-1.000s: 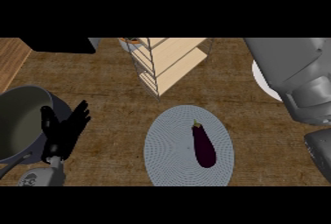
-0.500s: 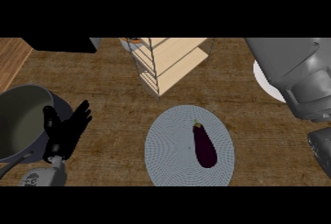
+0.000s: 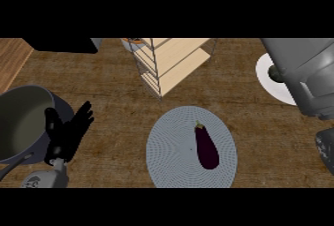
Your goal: Pick the croissant from the placemat and place it in the tiered shelf
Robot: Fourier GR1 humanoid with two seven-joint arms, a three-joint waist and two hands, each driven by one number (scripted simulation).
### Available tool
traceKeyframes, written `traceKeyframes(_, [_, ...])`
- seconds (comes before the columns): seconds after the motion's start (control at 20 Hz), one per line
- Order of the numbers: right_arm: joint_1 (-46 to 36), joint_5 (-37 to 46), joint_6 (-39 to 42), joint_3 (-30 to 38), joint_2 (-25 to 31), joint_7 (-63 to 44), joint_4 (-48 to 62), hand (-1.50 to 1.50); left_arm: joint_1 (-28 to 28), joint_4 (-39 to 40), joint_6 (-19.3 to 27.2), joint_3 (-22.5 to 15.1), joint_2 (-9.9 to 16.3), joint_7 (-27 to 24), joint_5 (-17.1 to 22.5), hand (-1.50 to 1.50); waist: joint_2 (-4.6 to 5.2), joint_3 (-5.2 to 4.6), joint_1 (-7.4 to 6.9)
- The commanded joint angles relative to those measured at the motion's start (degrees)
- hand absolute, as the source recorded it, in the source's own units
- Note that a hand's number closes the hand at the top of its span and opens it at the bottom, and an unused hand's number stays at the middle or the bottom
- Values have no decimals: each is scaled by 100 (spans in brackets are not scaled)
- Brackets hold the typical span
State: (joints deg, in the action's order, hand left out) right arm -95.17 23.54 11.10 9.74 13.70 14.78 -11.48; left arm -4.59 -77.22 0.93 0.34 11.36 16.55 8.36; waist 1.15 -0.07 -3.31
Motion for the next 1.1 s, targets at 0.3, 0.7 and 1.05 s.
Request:
traceKeyframes(0.3, [-138, -1181, 314, 1212, 142, -535, 256, -150, -172, -12, -57, 145, 63, 154, 116, 0, 22, 1, -27])
traceKeyframes(0.7, [-273, -1381, -800, 1544, 707, -1012, 138, -150, -33, -13, -134, 143, 103, 116, 93, 0, 30, -3, -54])
traceKeyframes(1.05, [25, -1669, -855, 1946, 1681, -1324, 277, -150, -178, 4, 27, 28, -70, 64, -49, 0, 100, 4, -102])
